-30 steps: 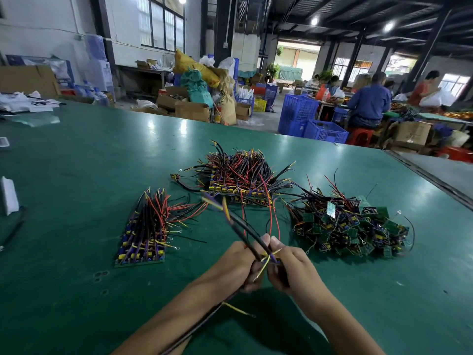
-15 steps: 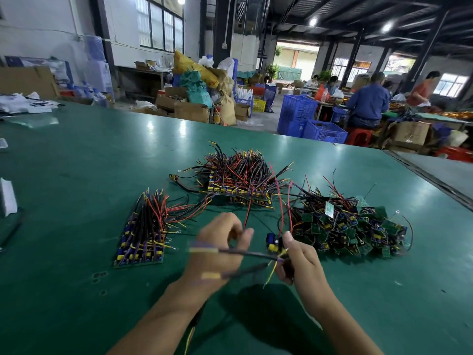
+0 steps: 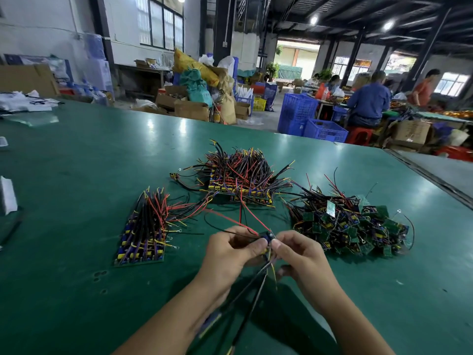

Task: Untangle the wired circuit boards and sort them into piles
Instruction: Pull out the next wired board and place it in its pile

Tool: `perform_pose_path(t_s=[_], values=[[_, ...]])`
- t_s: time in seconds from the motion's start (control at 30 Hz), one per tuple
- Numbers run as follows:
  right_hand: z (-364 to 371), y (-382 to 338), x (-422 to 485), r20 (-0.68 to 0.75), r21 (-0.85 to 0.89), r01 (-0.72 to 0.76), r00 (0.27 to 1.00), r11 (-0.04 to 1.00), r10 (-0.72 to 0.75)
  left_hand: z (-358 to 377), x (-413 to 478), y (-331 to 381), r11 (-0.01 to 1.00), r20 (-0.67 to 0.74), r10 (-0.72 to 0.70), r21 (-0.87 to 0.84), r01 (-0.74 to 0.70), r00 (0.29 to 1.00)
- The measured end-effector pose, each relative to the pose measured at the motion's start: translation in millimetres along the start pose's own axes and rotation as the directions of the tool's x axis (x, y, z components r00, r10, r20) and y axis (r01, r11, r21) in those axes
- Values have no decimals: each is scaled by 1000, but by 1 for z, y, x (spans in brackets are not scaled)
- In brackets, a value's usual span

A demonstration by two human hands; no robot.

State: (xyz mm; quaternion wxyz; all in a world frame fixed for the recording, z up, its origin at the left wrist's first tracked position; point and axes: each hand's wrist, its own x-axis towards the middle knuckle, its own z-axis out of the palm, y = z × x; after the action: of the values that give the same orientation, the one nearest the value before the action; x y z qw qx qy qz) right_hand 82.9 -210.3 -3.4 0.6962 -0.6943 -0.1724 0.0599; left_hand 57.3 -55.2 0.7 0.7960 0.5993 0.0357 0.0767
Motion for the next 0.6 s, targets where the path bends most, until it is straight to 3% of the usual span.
perform_pose_path(t_s=[0.2, 0.6], values=[[9, 9, 5, -94, 258, -74, 990, 963, 101, 2, 1, -1, 949, 40, -142, -280, 148, 989], [17, 9, 6, -173, 299, -82, 975, 951, 139, 6, -1, -4, 979, -84, -135, -167, 120, 987]])
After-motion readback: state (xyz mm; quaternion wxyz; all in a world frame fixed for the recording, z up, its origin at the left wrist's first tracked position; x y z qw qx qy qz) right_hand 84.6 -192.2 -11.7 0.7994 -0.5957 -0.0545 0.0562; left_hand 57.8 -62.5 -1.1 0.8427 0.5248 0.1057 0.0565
